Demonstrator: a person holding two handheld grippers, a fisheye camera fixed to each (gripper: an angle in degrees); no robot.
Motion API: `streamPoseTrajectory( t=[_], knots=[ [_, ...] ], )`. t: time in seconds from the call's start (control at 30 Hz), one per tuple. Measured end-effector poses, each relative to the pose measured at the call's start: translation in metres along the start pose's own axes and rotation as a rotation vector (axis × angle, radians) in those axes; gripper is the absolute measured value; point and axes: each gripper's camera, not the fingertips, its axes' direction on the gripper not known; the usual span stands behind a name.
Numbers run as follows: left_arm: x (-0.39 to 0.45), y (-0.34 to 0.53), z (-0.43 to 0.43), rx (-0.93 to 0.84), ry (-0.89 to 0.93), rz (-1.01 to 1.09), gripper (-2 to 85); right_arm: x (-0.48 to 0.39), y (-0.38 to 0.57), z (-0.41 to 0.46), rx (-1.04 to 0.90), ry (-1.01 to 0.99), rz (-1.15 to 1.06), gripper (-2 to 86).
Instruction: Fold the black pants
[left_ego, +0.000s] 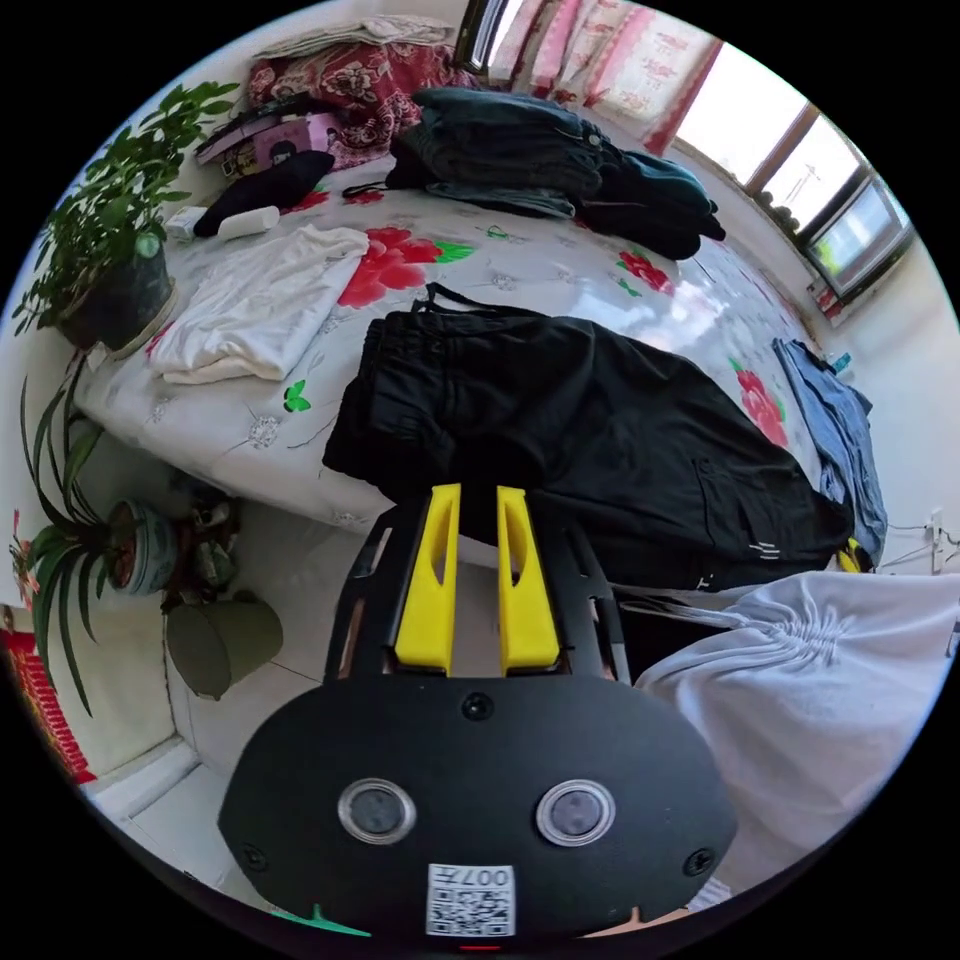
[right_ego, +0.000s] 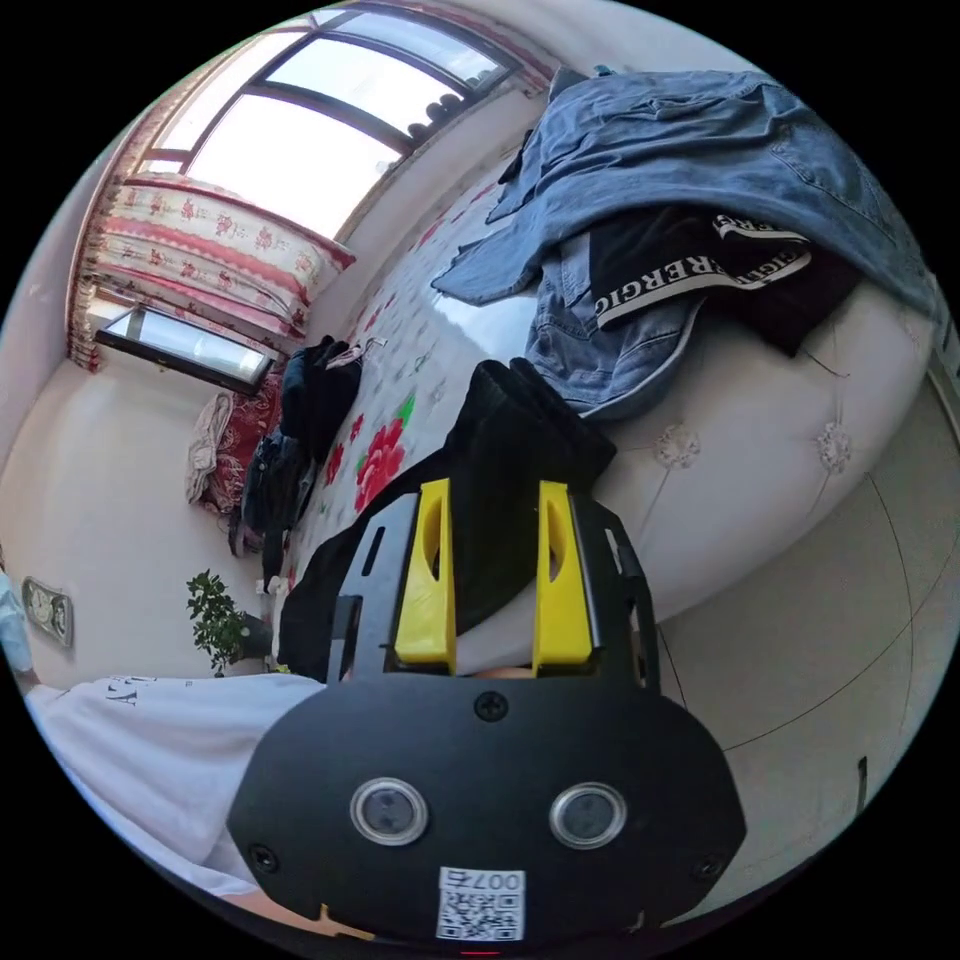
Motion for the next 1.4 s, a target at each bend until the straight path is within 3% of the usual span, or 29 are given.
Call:
streamPoseTrajectory(
  t=[0.13, 0.23, 0.47, 0.63, 0.9, 1.0, 1.2, 1.27, 1.4],
  knots=[
    [-0.022, 0.004, -0.009, 0.065, 0.045, -0.132, 6.4, 0.01, -0.004, 0.022, -0.08, 0.015, 0.009, 2.8],
    [-0.045, 0.012, -0.015, 0.11, 0.101, -0.261, 6.8, 0.015, 0.006, 0.002, -0.025, 0.048, -0.04, 1.1],
    [-0.089, 0.033, 0.0, 0.178, 0.295, -0.507, 8.6, 0.048, 0.046, -0.021, 0.128, 0.056, 0.122, 7.7],
    [-0.095, 0.023, 0.01, 0.168, 0.31, -0.528, 10.0, 0.044, 0.065, 0.003, 0.182, -0.001, 0.162, 10.6],
    [-0.119, 0.007, 0.024, 0.144, 0.322, -0.581, 11.4, 0.004, 0.067, 0.057, 0.237, -0.027, 0.234, 4.9],
    [-0.128, 0.006, 0.024, 0.158, 0.329, -0.594, 11.4, -0.066, 0.053, 0.066, 0.257, -0.036, 0.063, 1.6],
    [-0.143, 0.012, 0.02, 0.215, 0.322, -0.623, 10.8, -0.312, 0.072, 0.139, 0.043, -0.095, -0.67, 0.1],
    [-0.147, 0.013, 0.023, 0.215, 0.337, -0.628, 10.6, -0.401, 0.126, 0.199, -0.121, -0.161, -0.957, 0.3],
    [-0.154, 0.012, 0.032, 0.218, 0.369, -0.65, 10.5, -0.464, 0.224, 0.326, -0.496, -0.17, -1.196, 1.1]
  ],
)
